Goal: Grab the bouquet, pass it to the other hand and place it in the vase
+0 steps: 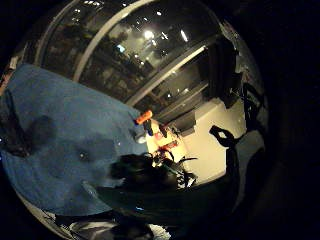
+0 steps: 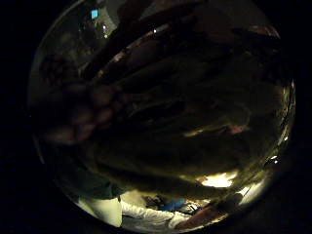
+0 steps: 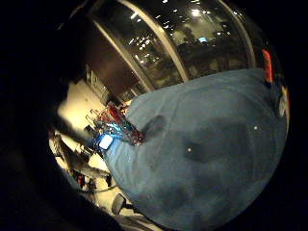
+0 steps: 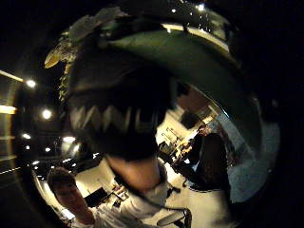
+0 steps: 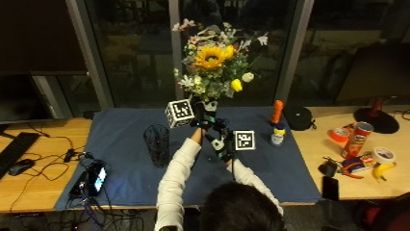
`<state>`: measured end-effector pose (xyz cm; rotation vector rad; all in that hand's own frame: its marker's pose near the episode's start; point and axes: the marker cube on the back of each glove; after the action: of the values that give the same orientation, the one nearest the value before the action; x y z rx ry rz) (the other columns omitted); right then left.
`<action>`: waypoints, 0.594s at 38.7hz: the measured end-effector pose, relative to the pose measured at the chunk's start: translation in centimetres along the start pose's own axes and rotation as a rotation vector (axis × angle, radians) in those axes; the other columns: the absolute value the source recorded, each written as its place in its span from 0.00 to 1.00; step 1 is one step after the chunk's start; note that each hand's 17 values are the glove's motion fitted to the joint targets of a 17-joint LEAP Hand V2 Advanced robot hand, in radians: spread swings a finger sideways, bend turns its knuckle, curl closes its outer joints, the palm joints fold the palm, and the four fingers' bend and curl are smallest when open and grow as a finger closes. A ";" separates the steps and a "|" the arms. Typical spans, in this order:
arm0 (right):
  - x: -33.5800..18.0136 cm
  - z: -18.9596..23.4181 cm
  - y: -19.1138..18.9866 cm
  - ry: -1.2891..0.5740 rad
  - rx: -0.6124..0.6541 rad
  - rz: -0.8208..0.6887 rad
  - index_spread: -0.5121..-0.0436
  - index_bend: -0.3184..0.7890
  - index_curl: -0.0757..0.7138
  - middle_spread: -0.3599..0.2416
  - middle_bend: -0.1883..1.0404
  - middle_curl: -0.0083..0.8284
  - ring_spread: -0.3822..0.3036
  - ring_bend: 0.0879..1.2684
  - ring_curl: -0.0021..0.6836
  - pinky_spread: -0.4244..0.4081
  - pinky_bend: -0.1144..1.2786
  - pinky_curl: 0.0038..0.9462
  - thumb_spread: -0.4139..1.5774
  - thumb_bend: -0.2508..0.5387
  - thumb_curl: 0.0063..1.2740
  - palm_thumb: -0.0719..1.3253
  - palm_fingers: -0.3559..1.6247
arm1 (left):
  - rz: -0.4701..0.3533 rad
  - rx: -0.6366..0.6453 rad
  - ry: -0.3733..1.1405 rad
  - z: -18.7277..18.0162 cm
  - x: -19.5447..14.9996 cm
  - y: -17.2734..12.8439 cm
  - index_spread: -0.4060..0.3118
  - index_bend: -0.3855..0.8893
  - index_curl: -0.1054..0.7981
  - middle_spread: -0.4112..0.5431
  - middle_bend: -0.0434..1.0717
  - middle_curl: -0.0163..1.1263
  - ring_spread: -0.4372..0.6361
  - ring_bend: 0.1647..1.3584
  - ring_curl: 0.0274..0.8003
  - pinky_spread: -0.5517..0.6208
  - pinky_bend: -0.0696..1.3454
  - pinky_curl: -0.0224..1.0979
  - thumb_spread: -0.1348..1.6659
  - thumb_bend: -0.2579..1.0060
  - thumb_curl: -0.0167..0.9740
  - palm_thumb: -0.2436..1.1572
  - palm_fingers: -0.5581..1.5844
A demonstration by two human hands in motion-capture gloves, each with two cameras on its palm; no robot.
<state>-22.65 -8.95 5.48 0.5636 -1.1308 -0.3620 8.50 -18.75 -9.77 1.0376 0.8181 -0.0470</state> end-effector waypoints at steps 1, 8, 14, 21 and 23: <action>-0.8 -0.2 0.0 -0.044 -0.019 -0.016 0.57 0.35 0.72 0.29 0.57 0.62 0.27 0.60 0.70 0.18 0.70 0.52 0.51 0.26 0.52 0.71 0.61 | 0.009 0.016 -0.008 -0.9 0.4 -0.7 0.10 0.69 0.70 0.08 0.70 0.52 0.07 0.60 0.58 0.14 0.53 0.46 0.29 0.18 0.65 0.78 0.92; -2.5 -2.0 -0.4 -0.083 -0.100 -0.027 0.49 0.36 0.62 0.33 0.52 0.57 0.31 0.46 0.61 0.29 0.58 0.46 0.62 0.26 0.50 0.64 0.47 | 0.018 0.129 -0.097 -7.6 3.4 -4.2 0.08 0.71 0.73 0.07 0.72 0.53 0.06 0.61 0.60 0.13 0.54 0.47 0.27 0.18 0.69 0.78 0.91; 0.1 -5.2 -1.6 0.260 -0.079 -0.052 0.45 0.40 0.58 0.37 0.47 0.54 0.33 0.37 0.53 0.36 0.51 0.41 0.65 0.28 0.49 0.61 0.43 | 0.025 0.239 -0.159 -12.7 3.0 -6.9 0.07 0.70 0.74 0.07 0.73 0.53 0.06 0.62 0.61 0.13 0.54 0.47 0.26 0.18 0.71 0.78 0.90; -1.4 -6.0 -2.8 0.158 -0.111 -0.040 0.41 0.42 0.56 0.40 0.42 0.50 0.35 0.31 0.49 0.42 0.45 0.37 0.69 0.28 0.48 0.59 0.40 | -0.024 0.359 -0.216 -17.4 -1.0 -9.5 0.07 0.70 0.75 0.07 0.73 0.53 0.06 0.63 0.62 0.13 0.54 0.48 0.25 0.18 0.74 0.78 0.90; -1.4 -6.2 -2.8 0.190 -0.136 -0.038 0.40 0.39 0.54 0.42 0.39 0.49 0.36 0.32 0.49 0.42 0.46 0.37 0.69 0.28 0.47 0.59 0.39 | -0.047 0.387 -0.225 -18.3 -2.2 -10.0 0.07 0.70 0.76 0.07 0.73 0.53 0.06 0.63 0.62 0.13 0.54 0.48 0.25 0.18 0.75 0.78 0.90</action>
<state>-17.52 -8.93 0.86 0.4896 -0.9067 -0.4064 -7.67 -10.60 -20.39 1.3485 0.6394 -0.3675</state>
